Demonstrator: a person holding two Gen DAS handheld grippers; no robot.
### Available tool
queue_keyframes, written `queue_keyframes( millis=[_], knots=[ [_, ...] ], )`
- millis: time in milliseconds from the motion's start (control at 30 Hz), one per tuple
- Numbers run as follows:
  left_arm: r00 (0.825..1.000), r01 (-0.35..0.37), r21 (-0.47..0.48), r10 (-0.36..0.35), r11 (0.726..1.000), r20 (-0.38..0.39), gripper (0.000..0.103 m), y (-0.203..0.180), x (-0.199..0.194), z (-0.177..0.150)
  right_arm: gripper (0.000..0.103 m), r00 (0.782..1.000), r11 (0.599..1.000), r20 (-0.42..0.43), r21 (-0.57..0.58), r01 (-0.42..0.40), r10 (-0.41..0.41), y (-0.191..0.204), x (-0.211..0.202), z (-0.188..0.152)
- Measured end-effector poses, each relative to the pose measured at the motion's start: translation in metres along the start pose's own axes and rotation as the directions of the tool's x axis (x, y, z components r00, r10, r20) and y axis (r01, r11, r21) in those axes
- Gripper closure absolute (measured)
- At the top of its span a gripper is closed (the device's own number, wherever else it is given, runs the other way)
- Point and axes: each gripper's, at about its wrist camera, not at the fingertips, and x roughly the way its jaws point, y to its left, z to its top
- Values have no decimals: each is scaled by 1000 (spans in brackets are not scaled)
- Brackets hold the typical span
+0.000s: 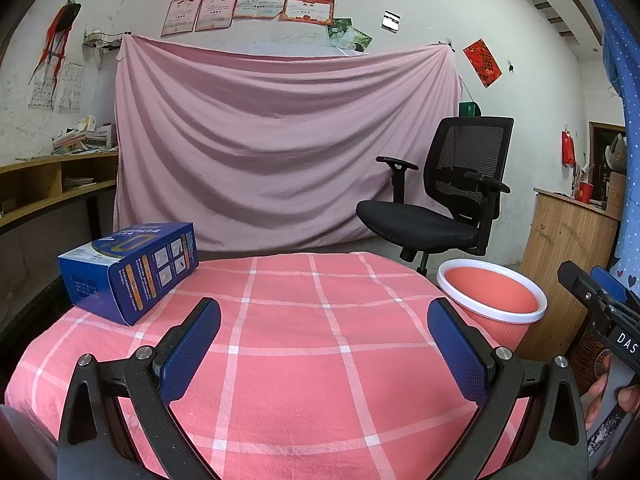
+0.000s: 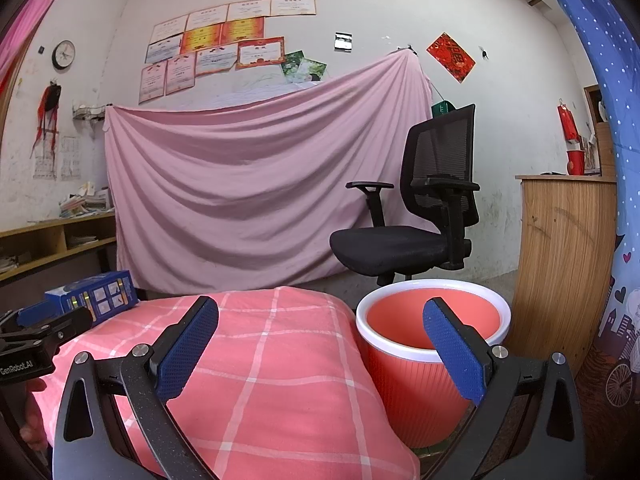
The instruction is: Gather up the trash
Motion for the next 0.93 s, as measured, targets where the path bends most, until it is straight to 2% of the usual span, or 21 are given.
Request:
queue_keyframes(
  millis=[233, 433, 933],
  knots=[
    [1000, -5, -7, 5, 1000, -3, 2, 0, 0, 0, 0, 1000, 1000, 0, 0, 0, 0, 0, 0, 1],
    [997, -71, 2, 71, 997, -26, 2, -1, 5, -2, 0, 1000, 1000, -2, 1, 0, 0, 0, 0, 1],
    [995, -85, -17, 84, 996, -44, 2, 2, 9, -5, 0, 1000, 1000, -15, 1, -3, 3, 7, 1, -5]
  ],
)
